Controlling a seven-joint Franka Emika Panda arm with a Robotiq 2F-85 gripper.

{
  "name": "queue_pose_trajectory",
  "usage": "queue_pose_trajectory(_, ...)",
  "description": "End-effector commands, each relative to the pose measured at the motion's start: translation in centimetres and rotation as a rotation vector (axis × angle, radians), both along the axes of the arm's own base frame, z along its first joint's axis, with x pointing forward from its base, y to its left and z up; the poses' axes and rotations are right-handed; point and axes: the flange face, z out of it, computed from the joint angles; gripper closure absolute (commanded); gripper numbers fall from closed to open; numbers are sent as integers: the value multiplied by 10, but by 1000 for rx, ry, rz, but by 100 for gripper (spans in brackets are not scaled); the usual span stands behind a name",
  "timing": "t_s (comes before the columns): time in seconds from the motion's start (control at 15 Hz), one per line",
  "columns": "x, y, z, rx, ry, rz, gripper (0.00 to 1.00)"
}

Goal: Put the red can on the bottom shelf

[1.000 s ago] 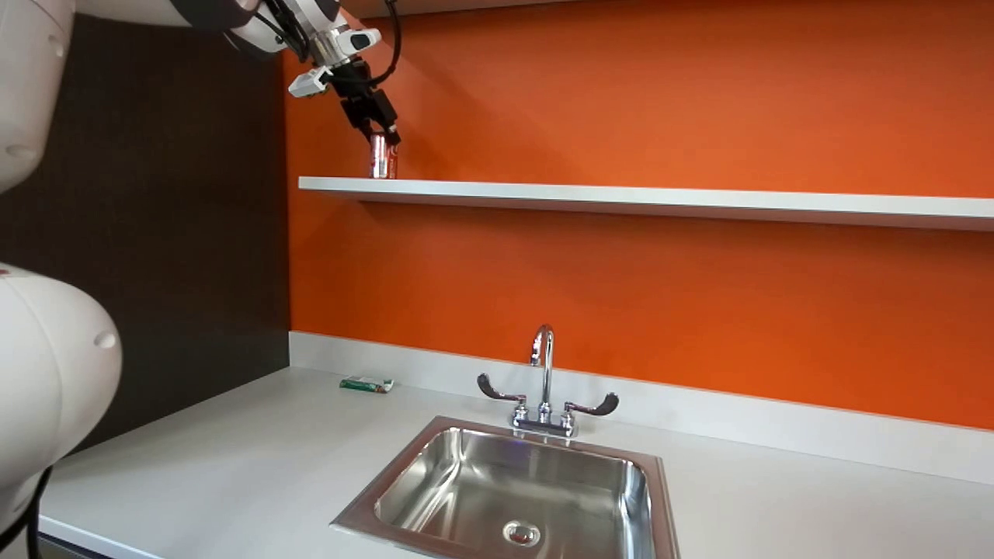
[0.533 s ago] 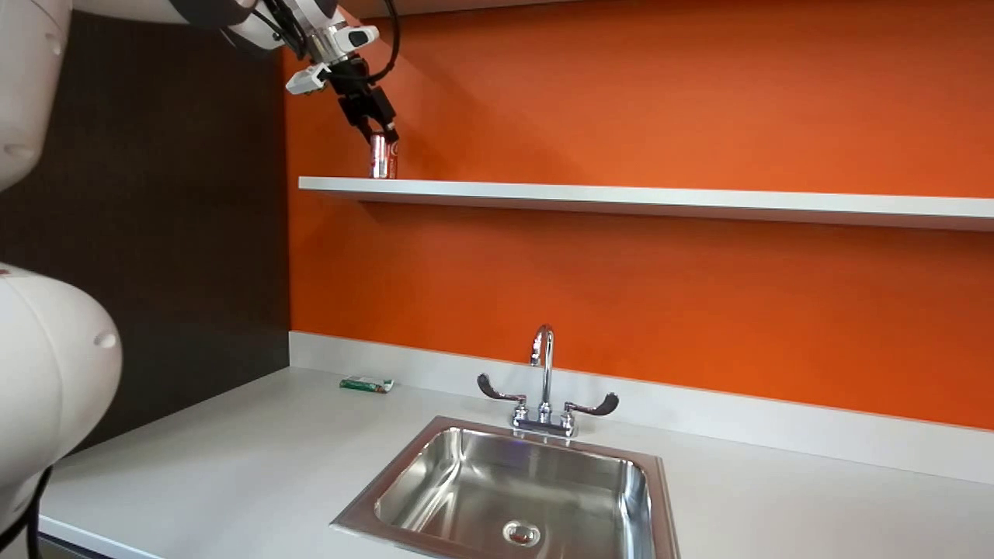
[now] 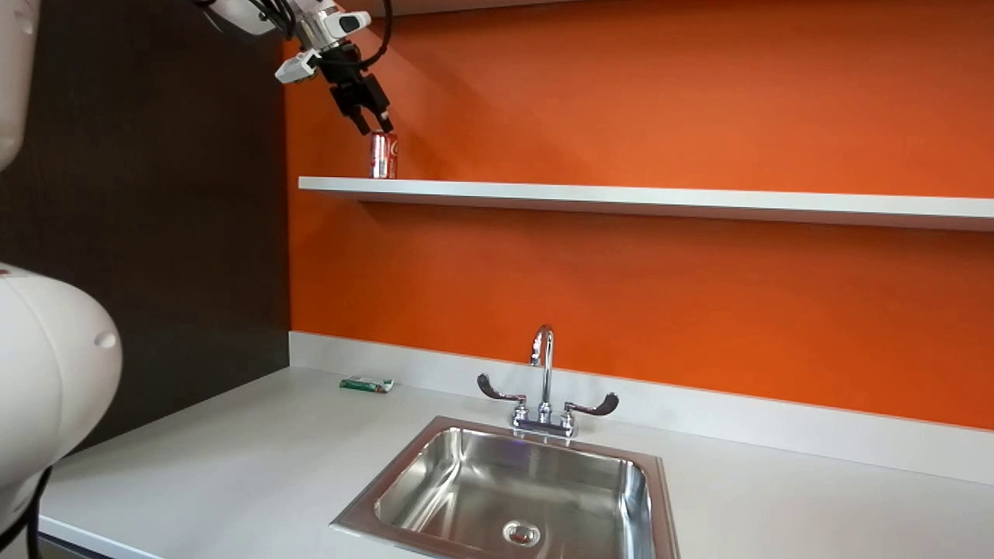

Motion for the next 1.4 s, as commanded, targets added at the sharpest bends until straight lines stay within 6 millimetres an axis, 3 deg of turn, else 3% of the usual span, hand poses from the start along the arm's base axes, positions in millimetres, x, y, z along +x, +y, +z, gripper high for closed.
queue_pose_trajectory(0.0,-24,2,2,-5,18,21,0)
queue_pose_trajectory(0.4,-57,6,-6,-15,53,75,0)
queue_pose_trajectory(1.0,-133,-2,-24,-74,156,317,0)
queue_pose_trajectory(1.33,-173,-14,-43,-64,219,335,0)
